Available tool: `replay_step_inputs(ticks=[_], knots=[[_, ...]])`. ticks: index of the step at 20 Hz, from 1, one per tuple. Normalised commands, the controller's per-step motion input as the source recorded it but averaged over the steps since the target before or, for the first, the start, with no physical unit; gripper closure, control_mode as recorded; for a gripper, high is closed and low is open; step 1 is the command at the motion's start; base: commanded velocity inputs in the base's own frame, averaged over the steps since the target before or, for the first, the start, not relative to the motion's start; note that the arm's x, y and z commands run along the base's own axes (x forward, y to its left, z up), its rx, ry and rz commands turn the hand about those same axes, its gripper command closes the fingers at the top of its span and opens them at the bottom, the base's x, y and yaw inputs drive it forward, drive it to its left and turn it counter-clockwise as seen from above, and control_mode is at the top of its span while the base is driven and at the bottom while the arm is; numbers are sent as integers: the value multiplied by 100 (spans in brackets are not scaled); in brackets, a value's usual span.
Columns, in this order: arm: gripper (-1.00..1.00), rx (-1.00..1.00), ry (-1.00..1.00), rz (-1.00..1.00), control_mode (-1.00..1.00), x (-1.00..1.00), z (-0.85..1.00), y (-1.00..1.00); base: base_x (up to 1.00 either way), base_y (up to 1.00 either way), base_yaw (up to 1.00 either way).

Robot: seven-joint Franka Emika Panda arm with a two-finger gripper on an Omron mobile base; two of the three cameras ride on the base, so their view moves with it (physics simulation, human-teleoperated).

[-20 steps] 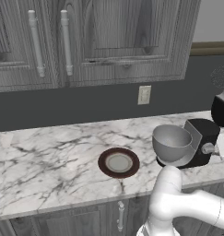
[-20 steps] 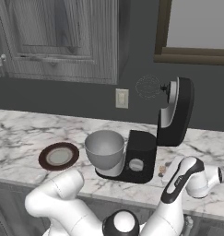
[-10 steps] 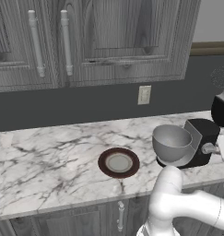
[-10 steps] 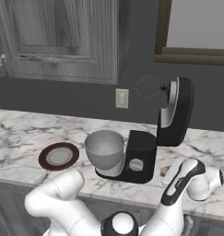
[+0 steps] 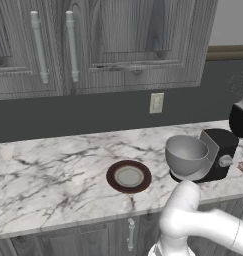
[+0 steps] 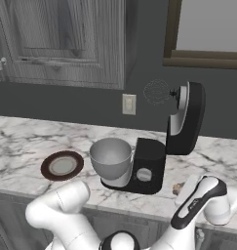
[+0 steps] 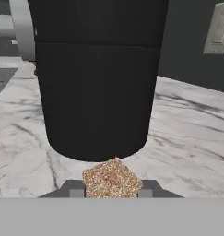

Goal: Add butter and sugar cubes to the stand mixer bowl and then turn on the stand mixer to begin making frosting.

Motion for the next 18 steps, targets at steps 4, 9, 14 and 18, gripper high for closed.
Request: replay_step_inputs(ticks=[4,9,14,18], knots=[[100,0,0,-1,-100,-46,44,0,0,0,0],[100,0,-2,0,-100,-49,56,10,0,0,0],[100,0,-1,0,-100,-37,63,34,0,0,0],[100,0,0,0,-100,-27,56,56,0,0,0]])
